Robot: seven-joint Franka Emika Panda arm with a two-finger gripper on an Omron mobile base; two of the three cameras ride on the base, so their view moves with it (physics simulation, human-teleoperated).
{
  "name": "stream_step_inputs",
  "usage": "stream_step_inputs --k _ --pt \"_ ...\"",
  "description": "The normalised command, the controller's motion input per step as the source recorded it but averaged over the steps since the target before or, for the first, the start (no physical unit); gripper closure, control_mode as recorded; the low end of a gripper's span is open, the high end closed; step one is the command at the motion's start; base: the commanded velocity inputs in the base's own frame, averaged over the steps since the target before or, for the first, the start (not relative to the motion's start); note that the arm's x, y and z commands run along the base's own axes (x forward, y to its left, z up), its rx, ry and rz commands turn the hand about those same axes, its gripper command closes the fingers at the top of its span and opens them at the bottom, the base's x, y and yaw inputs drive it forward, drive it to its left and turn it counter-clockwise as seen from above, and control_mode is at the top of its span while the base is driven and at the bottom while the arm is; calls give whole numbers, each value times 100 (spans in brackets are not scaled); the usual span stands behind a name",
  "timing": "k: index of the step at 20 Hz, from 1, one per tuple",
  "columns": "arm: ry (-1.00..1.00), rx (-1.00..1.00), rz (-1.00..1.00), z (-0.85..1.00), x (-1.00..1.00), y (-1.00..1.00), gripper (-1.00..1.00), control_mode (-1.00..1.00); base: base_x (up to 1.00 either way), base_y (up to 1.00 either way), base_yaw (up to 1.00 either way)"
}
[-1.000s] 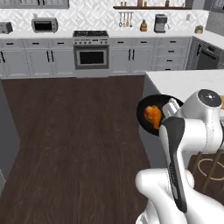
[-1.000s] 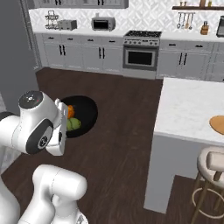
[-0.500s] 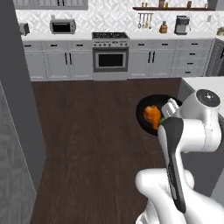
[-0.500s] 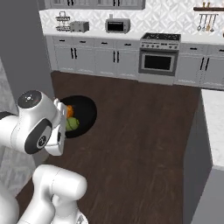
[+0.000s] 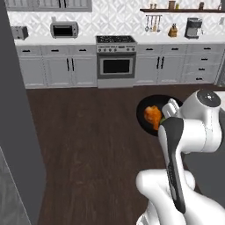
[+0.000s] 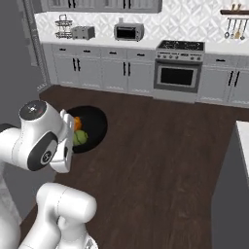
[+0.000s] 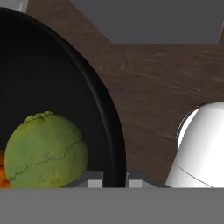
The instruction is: Pick the chicken drumstick and lime from their plates and place them in the bowl. Then put the bowl in the fridge.
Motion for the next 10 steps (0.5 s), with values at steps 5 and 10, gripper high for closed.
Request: stream_step_inputs --k 5,10 --pt "0 0 0 0 0 0 100 100 100 0 0" --pt "0 0 0 0 0 0 100 100 100 -7 15"
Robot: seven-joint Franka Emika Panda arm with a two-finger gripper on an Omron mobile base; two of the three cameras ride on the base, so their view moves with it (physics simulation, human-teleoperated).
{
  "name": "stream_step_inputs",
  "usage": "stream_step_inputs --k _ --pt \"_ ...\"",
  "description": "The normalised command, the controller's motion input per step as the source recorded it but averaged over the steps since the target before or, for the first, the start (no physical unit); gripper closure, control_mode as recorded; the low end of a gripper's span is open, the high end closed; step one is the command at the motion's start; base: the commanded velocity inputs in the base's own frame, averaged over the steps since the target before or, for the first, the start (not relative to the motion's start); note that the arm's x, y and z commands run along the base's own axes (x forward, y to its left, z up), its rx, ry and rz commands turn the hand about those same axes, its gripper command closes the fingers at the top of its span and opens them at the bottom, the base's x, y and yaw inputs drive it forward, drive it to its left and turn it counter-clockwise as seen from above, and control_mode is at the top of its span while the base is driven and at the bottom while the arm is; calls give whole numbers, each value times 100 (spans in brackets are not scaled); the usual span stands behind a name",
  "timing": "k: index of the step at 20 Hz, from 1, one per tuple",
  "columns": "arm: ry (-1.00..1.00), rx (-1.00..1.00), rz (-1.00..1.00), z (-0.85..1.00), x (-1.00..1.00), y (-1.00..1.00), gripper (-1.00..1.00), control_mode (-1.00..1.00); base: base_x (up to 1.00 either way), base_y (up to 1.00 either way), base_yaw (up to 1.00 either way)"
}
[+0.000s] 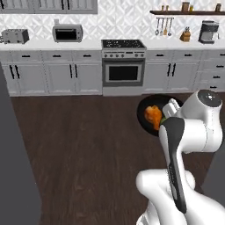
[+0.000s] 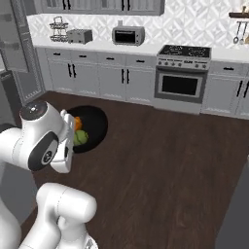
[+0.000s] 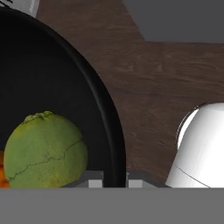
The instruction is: Pick the chicken drumstick and lime from their plates and place them in the bowl. Then put the bowl in the fridge.
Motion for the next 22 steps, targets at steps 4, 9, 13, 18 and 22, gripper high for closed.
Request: stream_step_inputs --k 4,9,13,18,22 --pt "0 0 0 0 0 0 100 100 100 -14 25" --pt "0 0 0 0 0 0 100 100 100 -16 27" --pt "0 0 0 0 0 0 100 100 100 -6 36" --pt "0 0 0 0 0 0 100 100 100 0 38" --pt "0 0 0 0 0 0 100 100 100 0 46"
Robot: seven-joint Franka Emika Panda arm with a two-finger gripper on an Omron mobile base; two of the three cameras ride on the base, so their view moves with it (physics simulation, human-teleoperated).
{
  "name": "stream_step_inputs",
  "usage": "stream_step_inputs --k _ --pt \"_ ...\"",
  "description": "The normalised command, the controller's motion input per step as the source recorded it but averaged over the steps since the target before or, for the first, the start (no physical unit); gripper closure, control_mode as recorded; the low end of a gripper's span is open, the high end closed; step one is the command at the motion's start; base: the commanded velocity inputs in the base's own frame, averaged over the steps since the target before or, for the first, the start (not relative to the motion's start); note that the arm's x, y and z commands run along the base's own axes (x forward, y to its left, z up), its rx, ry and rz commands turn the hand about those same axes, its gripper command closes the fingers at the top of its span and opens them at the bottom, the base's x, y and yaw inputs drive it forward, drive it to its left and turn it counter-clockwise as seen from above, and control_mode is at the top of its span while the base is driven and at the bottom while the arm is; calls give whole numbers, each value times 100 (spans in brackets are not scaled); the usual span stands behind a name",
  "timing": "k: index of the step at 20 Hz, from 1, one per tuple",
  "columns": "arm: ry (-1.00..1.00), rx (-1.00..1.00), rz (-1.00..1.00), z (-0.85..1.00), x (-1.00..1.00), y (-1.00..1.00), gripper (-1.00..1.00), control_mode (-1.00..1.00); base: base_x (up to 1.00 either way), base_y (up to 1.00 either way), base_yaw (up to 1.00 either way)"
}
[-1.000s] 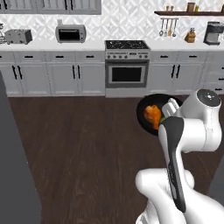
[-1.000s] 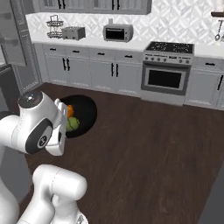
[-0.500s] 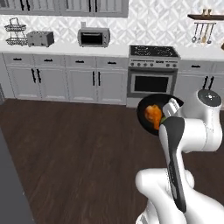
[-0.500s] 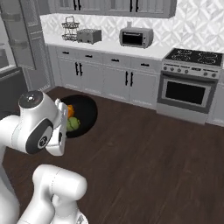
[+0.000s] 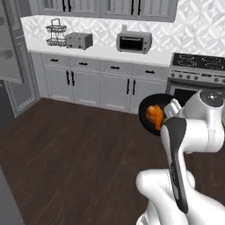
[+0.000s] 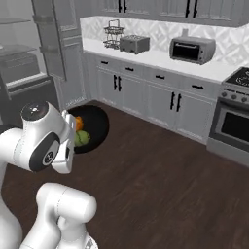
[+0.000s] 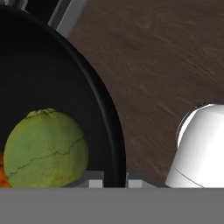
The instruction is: Pick the chicken drumstick and lime from their plates and place them in the bowl. Then put the bowl in the fridge.
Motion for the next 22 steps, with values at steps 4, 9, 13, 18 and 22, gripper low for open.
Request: stream_step_inputs --k 4,9,13,18,22 --pt "0 0 0 0 0 0 100 100 100 0 49" --pt "0 0 0 0 0 0 100 100 100 -4 55" --pt "0 0 0 0 0 0 100 100 100 -20 60" --pt "0 0 0 0 0 0 100 100 100 -25 62" --pt "0 0 0 0 0 0 100 100 96 -37 63"
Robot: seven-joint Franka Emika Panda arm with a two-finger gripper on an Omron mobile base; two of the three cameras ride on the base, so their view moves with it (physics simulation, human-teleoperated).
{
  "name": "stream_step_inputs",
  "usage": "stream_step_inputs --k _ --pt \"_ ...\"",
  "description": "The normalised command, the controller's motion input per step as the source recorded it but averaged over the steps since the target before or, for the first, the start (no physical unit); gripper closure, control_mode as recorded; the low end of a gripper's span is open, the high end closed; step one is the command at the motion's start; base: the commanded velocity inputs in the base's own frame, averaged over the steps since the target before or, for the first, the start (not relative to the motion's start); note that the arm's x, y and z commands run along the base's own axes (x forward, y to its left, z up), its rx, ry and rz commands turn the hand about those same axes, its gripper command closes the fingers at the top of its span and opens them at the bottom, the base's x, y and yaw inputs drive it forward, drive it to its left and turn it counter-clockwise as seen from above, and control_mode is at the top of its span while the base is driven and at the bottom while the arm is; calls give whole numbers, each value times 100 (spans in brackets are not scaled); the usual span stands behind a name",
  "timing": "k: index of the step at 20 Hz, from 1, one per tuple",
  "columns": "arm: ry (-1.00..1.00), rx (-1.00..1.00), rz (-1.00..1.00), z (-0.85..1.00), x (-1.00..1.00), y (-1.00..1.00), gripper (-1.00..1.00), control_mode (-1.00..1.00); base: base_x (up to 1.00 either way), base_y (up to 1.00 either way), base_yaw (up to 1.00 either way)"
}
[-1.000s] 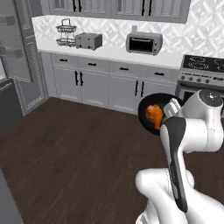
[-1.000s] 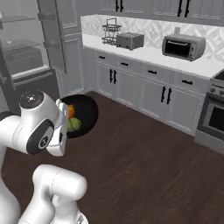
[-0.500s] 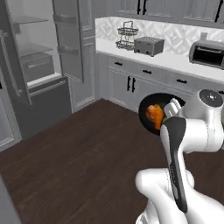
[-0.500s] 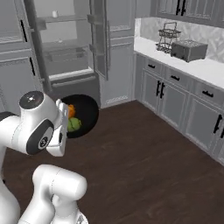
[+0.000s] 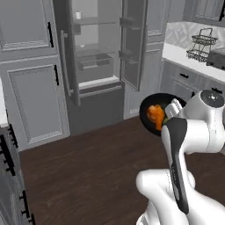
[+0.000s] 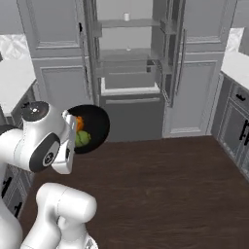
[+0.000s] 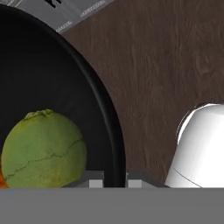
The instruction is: Pick the chicken drumstick and lime from their plates and place them in the bowl. Then put the bowl in the fridge.
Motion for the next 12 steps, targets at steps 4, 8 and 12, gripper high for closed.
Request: stream_step_inputs --k 4,8,12 --pt "0 0 0 0 0 0 100 100 39 -56 47" --pt "0 0 0 0 0 0 100 100 20 -83 30" --pt "0 0 0 0 0 0 100 100 77 -66 21"
